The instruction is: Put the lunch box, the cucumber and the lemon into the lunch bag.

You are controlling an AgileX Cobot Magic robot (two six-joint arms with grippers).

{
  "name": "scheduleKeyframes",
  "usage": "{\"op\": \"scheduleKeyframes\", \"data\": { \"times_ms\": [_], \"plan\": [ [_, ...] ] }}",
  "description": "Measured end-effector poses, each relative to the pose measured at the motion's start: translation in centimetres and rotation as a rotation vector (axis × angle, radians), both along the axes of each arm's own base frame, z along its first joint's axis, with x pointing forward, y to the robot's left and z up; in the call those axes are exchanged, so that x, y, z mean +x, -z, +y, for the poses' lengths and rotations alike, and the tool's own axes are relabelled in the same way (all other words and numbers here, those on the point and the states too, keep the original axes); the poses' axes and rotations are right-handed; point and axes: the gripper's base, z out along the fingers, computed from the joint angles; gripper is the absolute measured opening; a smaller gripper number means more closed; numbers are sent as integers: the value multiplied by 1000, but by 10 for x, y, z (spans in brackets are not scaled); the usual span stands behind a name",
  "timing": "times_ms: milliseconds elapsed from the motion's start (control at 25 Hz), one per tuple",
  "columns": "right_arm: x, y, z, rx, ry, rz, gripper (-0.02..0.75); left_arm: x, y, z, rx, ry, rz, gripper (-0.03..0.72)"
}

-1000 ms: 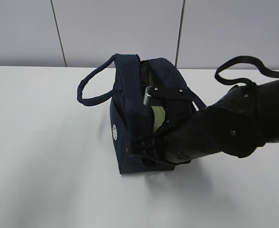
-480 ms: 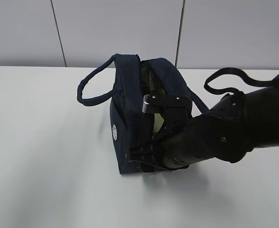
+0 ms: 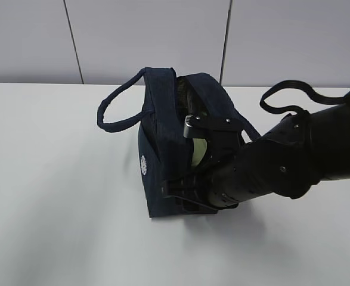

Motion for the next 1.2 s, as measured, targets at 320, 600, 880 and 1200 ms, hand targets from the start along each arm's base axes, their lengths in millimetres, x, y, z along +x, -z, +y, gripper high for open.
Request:
{"op": "scheduleKeyframes", "data": {
  "times_ms": [320, 600, 880, 1200],
  "plan": [
    [4, -3, -8, -1, 26, 1, 239, 0, 0, 0, 0, 0, 0, 76],
    [5, -4, -10, -7, 26, -1, 191, 0, 0, 0, 0, 0, 0, 80],
    [2, -6, -13, -49, 9, 23, 33, 0, 0, 0, 0, 0, 0, 80],
    [-2, -23, -18, -72, -7, 9, 0, 0, 0, 0, 0, 0, 0, 80]
  ]
}}
